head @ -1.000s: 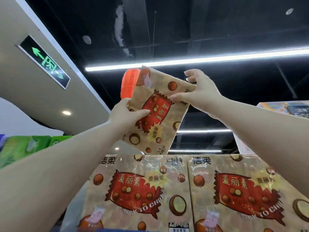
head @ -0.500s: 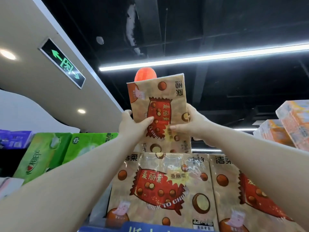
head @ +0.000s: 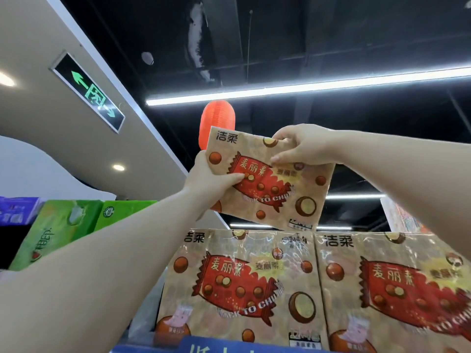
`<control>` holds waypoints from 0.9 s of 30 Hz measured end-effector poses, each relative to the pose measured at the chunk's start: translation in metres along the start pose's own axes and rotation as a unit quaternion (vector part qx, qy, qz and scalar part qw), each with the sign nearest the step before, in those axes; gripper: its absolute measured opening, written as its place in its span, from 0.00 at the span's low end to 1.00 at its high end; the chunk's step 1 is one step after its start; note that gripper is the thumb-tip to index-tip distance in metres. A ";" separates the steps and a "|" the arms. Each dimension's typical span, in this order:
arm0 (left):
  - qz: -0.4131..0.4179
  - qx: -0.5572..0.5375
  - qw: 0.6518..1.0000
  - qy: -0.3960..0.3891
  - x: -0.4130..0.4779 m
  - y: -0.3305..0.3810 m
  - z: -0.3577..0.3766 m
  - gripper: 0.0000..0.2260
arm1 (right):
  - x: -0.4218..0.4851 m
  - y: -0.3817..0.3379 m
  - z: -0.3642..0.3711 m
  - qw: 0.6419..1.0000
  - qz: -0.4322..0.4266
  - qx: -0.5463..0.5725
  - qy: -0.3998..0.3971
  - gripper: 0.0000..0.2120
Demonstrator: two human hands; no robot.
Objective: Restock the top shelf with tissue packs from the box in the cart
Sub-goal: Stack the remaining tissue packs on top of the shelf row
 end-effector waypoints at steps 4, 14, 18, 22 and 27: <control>-0.007 0.014 1.000 0.026 0.003 -0.010 -0.004 0.24 | 0.010 0.004 0.017 0.998 -0.025 -0.058 0.028 0.29; -0.036 0.076 0.995 0.056 0.002 -0.030 -0.010 0.20 | -0.058 0.055 0.059 0.948 0.229 0.185 -0.119 0.29; -0.001 0.076 0.995 0.059 0.004 -0.010 0.003 0.18 | -0.050 0.071 0.040 0.939 0.240 0.246 0.020 0.29; -0.030 0.086 0.996 -0.003 -0.003 -0.009 0.028 0.24 | -0.061 0.093 0.020 0.941 0.262 0.213 0.007 0.24; -0.028 0.118 0.979 -0.164 -0.025 -0.019 0.039 0.12 | -0.093 0.111 0.024 0.945 0.287 0.142 -0.073 0.16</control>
Point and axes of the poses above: each hand's wrist, its own x-axis towards the middle knuckle, its own z-axis out of the palm, y = z × x, the point moved 5 cm from there along x, towards the middle knuckle, and after that the axes turned 15 degrees about y, right-handed, at the moved point
